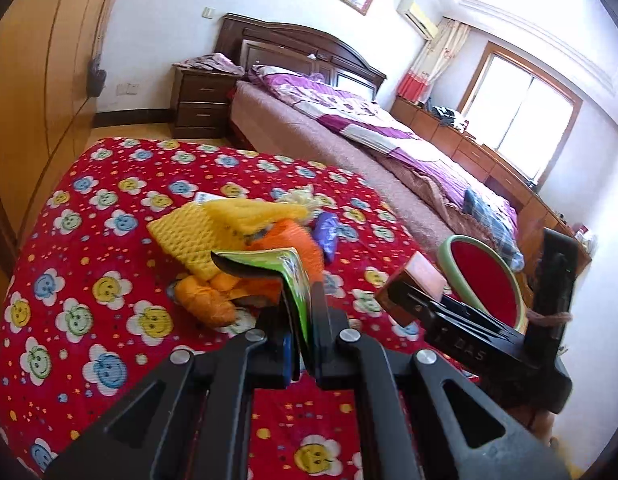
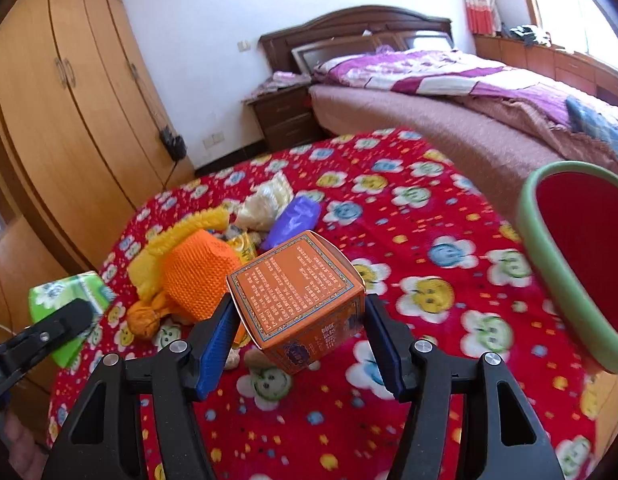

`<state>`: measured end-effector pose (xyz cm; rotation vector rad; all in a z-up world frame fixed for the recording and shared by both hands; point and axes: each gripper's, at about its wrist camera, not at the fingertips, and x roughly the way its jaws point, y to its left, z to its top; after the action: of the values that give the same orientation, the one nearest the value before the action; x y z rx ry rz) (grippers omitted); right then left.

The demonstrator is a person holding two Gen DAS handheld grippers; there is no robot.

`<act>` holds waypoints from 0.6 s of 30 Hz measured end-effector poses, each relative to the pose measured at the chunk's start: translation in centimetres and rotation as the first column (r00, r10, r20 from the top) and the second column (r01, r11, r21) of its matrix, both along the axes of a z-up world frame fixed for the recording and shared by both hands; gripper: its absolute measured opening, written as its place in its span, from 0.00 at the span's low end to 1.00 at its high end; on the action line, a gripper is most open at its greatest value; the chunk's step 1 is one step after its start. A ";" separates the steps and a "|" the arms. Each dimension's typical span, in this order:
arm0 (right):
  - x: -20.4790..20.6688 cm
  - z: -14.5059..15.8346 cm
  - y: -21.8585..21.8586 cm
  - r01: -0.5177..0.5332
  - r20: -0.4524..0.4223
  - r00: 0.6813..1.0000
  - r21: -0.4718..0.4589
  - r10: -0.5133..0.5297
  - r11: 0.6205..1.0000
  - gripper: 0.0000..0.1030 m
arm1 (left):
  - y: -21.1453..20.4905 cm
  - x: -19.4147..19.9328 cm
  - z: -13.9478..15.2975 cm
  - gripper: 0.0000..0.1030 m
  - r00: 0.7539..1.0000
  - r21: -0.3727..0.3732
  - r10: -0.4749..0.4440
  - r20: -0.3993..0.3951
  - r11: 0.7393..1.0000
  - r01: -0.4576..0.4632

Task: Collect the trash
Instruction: 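Grasp the orange tea box with the right gripper while the left gripper grasps the green packet, then carry both items over the red bucket and open both grippers to drop them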

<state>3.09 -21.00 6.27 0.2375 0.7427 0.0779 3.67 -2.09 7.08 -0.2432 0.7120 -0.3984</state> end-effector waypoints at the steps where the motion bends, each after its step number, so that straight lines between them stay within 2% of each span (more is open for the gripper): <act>1: -0.6 0.3 -0.5 0.017 -0.001 1.000 0.000 -0.017 1.000 0.63 | -0.4 -0.1 0.3 0.05 1.000 -0.005 -0.011 0.006 1.000 0.011; 6: -3.7 1.5 -4.0 0.115 -0.002 0.993 0.015 -0.115 0.993 0.63 | -2.8 -0.6 1.3 0.05 0.997 -0.018 -0.069 0.025 0.997 0.069; 13: -6.5 2.3 -9.4 0.252 0.015 0.968 0.005 -0.252 0.968 0.63 | -8.1 -0.9 2.3 0.05 0.982 0.037 -0.183 0.053 0.983 0.181; 18: -7.9 2.5 -13.0 0.338 0.031 0.940 0.014 -0.339 0.941 0.63 | -11.8 -0.3 2.1 0.05 0.968 0.063 -0.248 0.039 0.967 0.245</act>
<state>-4.83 -33.99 8.78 0.3682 0.6594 -0.2422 3.35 -13.85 9.23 -0.0896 0.7087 -0.6181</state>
